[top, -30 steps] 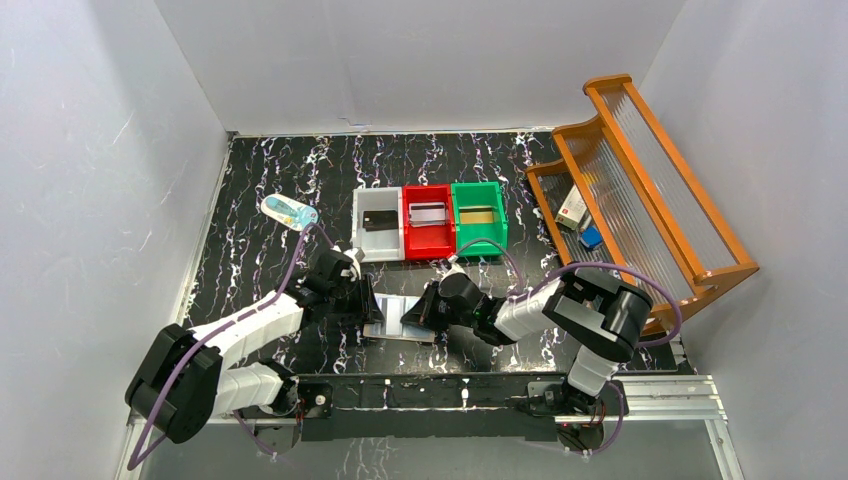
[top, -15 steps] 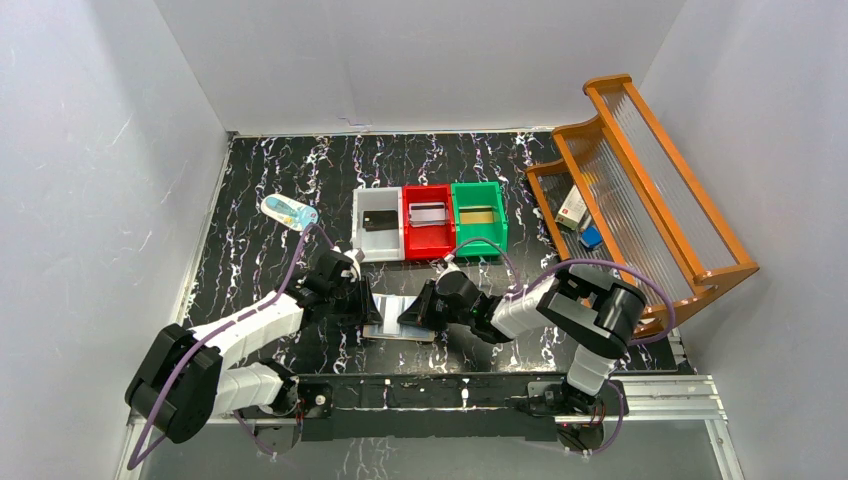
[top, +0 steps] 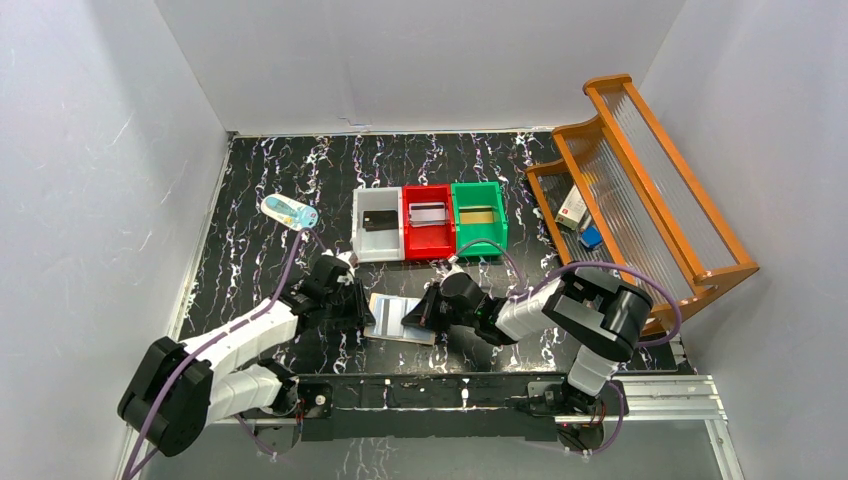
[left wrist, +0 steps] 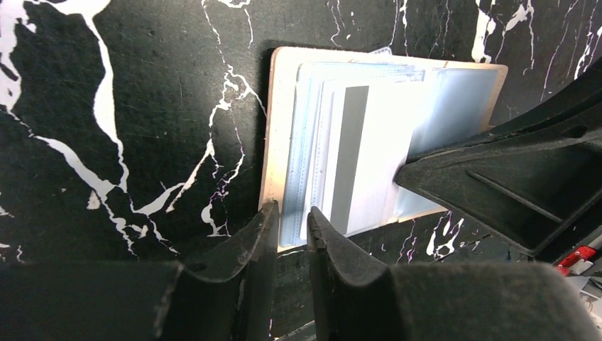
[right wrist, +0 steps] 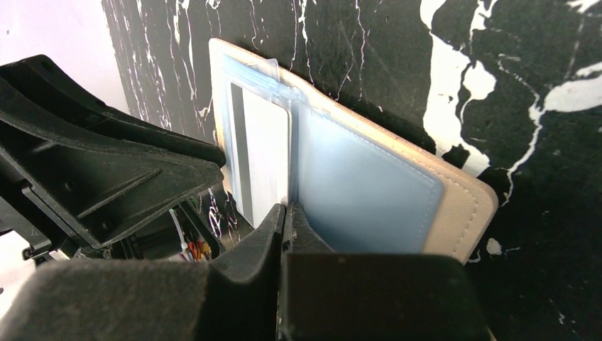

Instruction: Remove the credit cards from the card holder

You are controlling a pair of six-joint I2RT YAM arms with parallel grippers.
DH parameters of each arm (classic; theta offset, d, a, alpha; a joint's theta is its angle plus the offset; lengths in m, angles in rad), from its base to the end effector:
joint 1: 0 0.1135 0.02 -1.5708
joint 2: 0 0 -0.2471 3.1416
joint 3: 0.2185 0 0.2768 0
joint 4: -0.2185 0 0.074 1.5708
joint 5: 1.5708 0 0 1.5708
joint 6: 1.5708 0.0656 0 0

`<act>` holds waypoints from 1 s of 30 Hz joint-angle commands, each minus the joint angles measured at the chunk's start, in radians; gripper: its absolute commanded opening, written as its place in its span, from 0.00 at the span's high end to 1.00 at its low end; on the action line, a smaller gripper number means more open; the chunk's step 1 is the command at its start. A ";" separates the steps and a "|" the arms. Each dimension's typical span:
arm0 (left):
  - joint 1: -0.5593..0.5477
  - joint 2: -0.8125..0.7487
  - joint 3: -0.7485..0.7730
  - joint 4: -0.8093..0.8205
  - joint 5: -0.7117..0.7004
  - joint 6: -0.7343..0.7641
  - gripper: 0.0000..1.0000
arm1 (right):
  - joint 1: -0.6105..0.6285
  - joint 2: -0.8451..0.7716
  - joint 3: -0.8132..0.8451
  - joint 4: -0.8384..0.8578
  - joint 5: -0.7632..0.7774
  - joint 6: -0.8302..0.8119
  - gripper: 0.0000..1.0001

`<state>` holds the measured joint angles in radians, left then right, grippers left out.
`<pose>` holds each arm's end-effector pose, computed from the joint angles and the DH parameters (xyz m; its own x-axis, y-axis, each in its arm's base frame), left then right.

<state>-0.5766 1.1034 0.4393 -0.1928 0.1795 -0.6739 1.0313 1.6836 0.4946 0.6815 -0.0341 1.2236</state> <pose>0.2025 -0.1457 0.1101 -0.8910 -0.1530 -0.4274 0.1003 0.8519 -0.5141 0.1656 0.2810 0.0628 -0.9056 0.3169 -0.2818 -0.0622 0.5581 0.8275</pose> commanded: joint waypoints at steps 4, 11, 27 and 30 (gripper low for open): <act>-0.003 -0.103 -0.018 -0.020 -0.049 -0.010 0.79 | -0.005 -0.060 -0.003 -0.103 0.052 -0.023 0.93; -0.004 -0.111 0.021 -0.022 0.005 -0.019 0.76 | -0.005 -0.103 0.001 -0.159 0.081 -0.041 0.94; -0.037 0.230 0.160 0.002 0.171 0.049 0.72 | -0.012 -0.055 -0.019 -0.082 0.037 -0.020 0.93; -0.039 0.233 0.137 -0.019 0.096 0.049 0.72 | -0.012 -0.065 -0.022 -0.086 0.039 -0.018 0.93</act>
<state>-0.6060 1.3518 0.5900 -0.1364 0.3553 -0.6548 1.0241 1.6260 0.4927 0.5789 -0.0010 1.2079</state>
